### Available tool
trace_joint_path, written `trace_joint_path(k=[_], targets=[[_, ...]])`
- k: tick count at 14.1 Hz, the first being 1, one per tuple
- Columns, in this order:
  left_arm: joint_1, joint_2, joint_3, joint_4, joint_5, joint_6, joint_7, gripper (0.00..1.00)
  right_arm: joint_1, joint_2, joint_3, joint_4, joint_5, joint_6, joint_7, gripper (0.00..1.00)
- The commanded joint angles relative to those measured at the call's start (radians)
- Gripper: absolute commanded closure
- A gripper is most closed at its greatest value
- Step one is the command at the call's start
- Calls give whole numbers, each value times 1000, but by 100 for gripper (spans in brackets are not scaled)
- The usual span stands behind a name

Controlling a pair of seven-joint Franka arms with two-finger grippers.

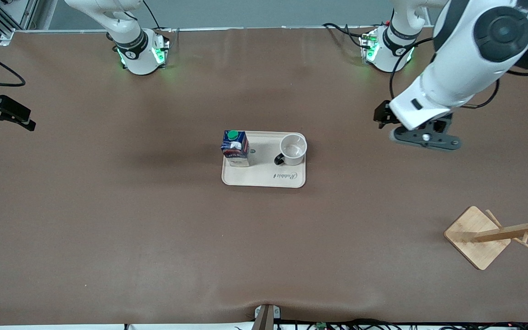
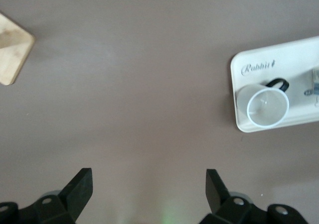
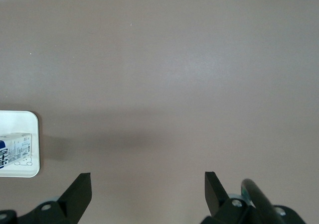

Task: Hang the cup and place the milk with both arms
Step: 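Lower the left gripper and grasp the white mug by its rim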

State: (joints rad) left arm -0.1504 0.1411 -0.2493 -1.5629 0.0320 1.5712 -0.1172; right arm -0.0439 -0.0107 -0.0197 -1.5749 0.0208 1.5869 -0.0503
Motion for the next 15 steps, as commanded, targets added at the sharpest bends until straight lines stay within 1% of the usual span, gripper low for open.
trace_joint_path(k=[1,3,4,7,8,11,15], targets=[[6,28,-4,-14,-3,32,141,0,-28,17,18,26,1,-5,3,0],[6,58,-4,-32,-3,71,284,0,-27,17,18,26,-1,-5,3,0],[0,61,-5,-57,-1,102,316,0,-27,17,20,26,-5,-5,4,0],[-29,69,-11,-166,12,261,449,0,-25,17,18,26,-13,-5,9,0],[-41,77,-11,-186,12,297,483,0,-27,17,18,26,-12,-5,9,0],[-102,109,-11,-190,14,338,498,0,-28,24,20,26,1,-5,10,0],[-153,155,-13,-192,16,391,536,0,-28,26,18,26,2,10,10,0]])
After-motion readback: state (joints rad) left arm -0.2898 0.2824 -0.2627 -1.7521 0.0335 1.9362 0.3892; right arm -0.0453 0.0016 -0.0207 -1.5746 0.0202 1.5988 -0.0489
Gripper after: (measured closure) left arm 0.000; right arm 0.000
